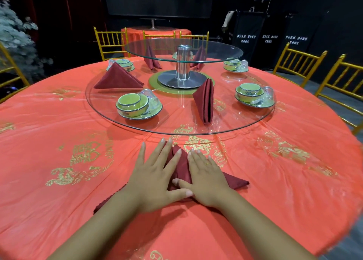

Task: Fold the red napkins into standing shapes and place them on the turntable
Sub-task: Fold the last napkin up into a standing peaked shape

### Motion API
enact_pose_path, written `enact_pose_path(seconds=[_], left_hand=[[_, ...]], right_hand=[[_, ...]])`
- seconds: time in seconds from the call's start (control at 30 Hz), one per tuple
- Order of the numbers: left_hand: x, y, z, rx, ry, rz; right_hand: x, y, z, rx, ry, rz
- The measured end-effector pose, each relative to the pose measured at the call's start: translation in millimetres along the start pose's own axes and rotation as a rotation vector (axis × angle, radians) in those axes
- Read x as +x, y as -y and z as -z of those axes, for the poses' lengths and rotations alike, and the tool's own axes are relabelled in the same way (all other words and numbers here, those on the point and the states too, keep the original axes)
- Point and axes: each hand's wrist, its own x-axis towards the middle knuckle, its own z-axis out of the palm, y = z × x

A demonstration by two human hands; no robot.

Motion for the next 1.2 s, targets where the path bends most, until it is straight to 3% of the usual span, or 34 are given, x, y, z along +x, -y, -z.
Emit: enact_pose_path(seconds=[0.13,0.23,0.43,0.83,0.97,1.03,1.13,1.2], left_hand=[[-29,-15,-6,-0.077,0.089,0.083],[-43,-7,-13,-0.092,0.164,0.025],[-67,27,-6,-0.075,0.083,-0.084],[-98,64,-8,-0.249,0.155,0.013],[-95,58,-1,-0.420,-0.019,0.108],[-93,55,2,-0.395,-0.144,0.105],[-88,50,7,-0.468,-0.189,0.159],[-84,46,10,-0.553,-0.177,0.187]], right_hand=[[0,-1,-2,-0.015,-0.022,0.004],[-1,0,-2,-0.025,-0.027,0.006],[-1,0,0,-0.030,-0.010,0.007],[-2,-1,-1,-0.006,-0.038,0.018],[-6,3,3,-0.010,-0.083,-0.003],[-11,8,10,-0.052,-0.185,0.009],[-21,19,24,-0.064,-0.362,0.124],[-31,26,31,-0.081,-0.270,0.166]])
